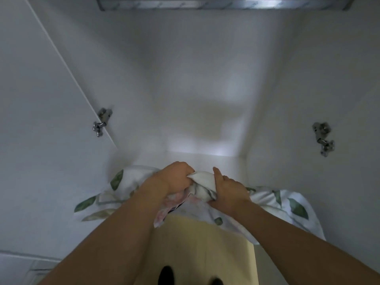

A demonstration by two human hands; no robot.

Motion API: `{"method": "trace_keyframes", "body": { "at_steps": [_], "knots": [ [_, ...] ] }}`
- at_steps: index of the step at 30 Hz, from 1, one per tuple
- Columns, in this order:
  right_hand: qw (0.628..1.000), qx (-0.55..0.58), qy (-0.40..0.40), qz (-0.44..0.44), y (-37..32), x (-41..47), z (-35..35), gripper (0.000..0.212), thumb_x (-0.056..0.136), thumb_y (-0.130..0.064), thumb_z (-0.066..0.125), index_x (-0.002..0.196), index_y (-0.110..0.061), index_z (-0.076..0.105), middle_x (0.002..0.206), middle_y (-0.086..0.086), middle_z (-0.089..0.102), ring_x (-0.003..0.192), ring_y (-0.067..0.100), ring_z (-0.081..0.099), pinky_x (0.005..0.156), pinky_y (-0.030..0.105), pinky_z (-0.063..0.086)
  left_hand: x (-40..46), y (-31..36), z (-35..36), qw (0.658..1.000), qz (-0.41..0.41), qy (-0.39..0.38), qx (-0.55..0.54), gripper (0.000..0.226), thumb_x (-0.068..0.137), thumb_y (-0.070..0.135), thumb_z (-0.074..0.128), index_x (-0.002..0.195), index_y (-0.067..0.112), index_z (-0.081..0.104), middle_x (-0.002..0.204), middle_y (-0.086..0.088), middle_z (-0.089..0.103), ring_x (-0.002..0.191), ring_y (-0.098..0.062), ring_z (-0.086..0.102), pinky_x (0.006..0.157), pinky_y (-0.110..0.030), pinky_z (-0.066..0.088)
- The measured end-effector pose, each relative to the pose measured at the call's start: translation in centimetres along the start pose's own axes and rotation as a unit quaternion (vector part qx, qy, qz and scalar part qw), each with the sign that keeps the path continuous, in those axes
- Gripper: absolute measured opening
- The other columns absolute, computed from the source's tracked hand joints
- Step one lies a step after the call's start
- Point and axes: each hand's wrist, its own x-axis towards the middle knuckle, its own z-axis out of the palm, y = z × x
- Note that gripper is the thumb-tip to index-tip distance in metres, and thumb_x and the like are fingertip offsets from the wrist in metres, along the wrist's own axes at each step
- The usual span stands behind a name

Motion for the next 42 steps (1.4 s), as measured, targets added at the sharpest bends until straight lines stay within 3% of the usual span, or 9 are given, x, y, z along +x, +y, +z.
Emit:
{"method": "trace_keyframes", "body": {
  "at_steps": [3,5,11,16,20,25,27,34,42],
  "knots": [
    [0.999,-0.03,-0.014,0.0,-1.1,0.6,-1.4,0.044,0.087,-0.033,0.058,0.124,-0.015,0.042,0.113,0.007,0.061,0.098,0.027,0.062,0.074,0.032,0.043,-0.8,-0.2,0.0,1.0,-0.001,0.017,0.008,0.016,0.086,0.01,0.058,0.079,0.001,0.067,0.08,-0.011,0.066,0.075,-0.021,0.059,0.07,-0.032,0.045],
    [0.999,-0.026,-0.02,-0.006,-2.1,0.9,-2.1,0.031,0.089,-0.027,0.055,0.116,-0.014,0.048,0.112,0.008,0.062,0.099,0.028,0.062,0.076,0.033,0.045,-1.6,-0.8,-0.1,0.999,-0.014,0.034,0.023,0.016,0.087,0.011,0.056,0.077,0.003,0.066,0.078,-0.011,0.065,0.073,-0.021,0.058,0.066,-0.03,0.043],
    [0.998,-0.001,-0.05,-0.027,-7.1,2.1,-2.9,0.032,0.088,-0.021,0.056,0.12,-0.017,0.054,0.117,0.007,0.062,0.105,0.025,0.061,0.081,0.029,0.045,-5.8,-4.9,0.5,0.985,-0.098,0.137,0.025,0.026,0.088,0.038,0.046,0.092,0.021,0.065,0.094,0.0,0.068,0.087,-0.022,0.063,0.08,-0.034,0.048],
    [0.996,-0.023,-0.083,-0.026,-12.1,3.0,-3.9,0.035,0.086,-0.027,0.058,0.119,-0.016,0.056,0.118,0.005,0.062,0.105,0.023,0.061,0.085,0.029,0.047,-10.5,-8.6,1.6,0.924,-0.242,0.28,0.094,0.054,0.088,0.045,0.045,0.136,0.02,0.049,0.141,-0.003,0.051,0.133,-0.024,0.041,0.116,-0.046,0.016],
    [0.995,-0.013,-0.091,-0.03,-15.7,3.6,-4.0,0.033,0.086,-0.028,0.058,0.116,-0.014,0.059,0.115,0.005,0.064,0.103,0.022,0.062,0.079,0.027,0.046,-15.1,-10.0,3.4,0.791,-0.402,0.459,-0.049,0.055,0.088,0.03,0.053,0.139,0.012,0.046,0.142,-0.011,0.049,0.131,-0.03,0.043,0.114,-0.047,0.025],
    [0.991,0.008,-0.129,-0.014,-17.8,3.7,-2.7,0.031,0.084,-0.024,0.056,0.11,-0.009,0.063,0.113,0.009,0.066,0.101,0.026,0.065,0.082,0.029,0.05,-20.8,-12.2,4.4,0.536,-0.547,0.501,-0.404,0.045,0.084,0.024,0.046,0.117,-0.006,0.054,0.12,-0.025,0.058,0.104,-0.042,0.058,0.086,-0.041,0.049],
    [0.989,0.023,-0.148,-0.011,-18.1,3.6,-1.9,0.026,0.082,-0.021,0.056,0.103,-0.008,0.062,0.11,0.011,0.066,0.098,0.027,0.065,0.081,0.03,0.051,-22.4,-12.9,4.5,0.492,-0.569,0.502,-0.428,0.043,0.09,0.021,0.046,0.121,-0.007,0.051,0.123,-0.024,0.055,0.111,-0.042,0.054,0.089,-0.041,0.045],
    [0.986,0.038,-0.163,-0.013,-18.2,3.7,-1.7,0.021,0.076,-0.016,0.057,0.095,-0.008,0.058,0.091,0.008,0.061,0.088,0.027,0.064,0.081,0.032,0.054,-23.0,-12.7,3.7,0.512,-0.515,0.589,-0.354,0.051,0.084,0.019,0.045,0.133,0.011,0.033,0.121,-0.018,0.055,0.098,-0.04,0.055,0.086,-0.046,0.048],
    [0.988,0.067,-0.141,0.0,-15.7,4.1,-2.2,0.022,0.08,-0.023,0.055,0.097,-0.009,0.058,0.097,0.007,0.062,0.09,0.026,0.064,0.082,0.033,0.054,-23.3,-11.2,3.9,0.533,-0.484,0.631,-0.287,0.022,0.099,0.022,0.037,0.092,0.001,0.041,0.075,-0.014,0.05,0.067,-0.032,0.045,0.062,-0.037,0.03]
  ]
}}
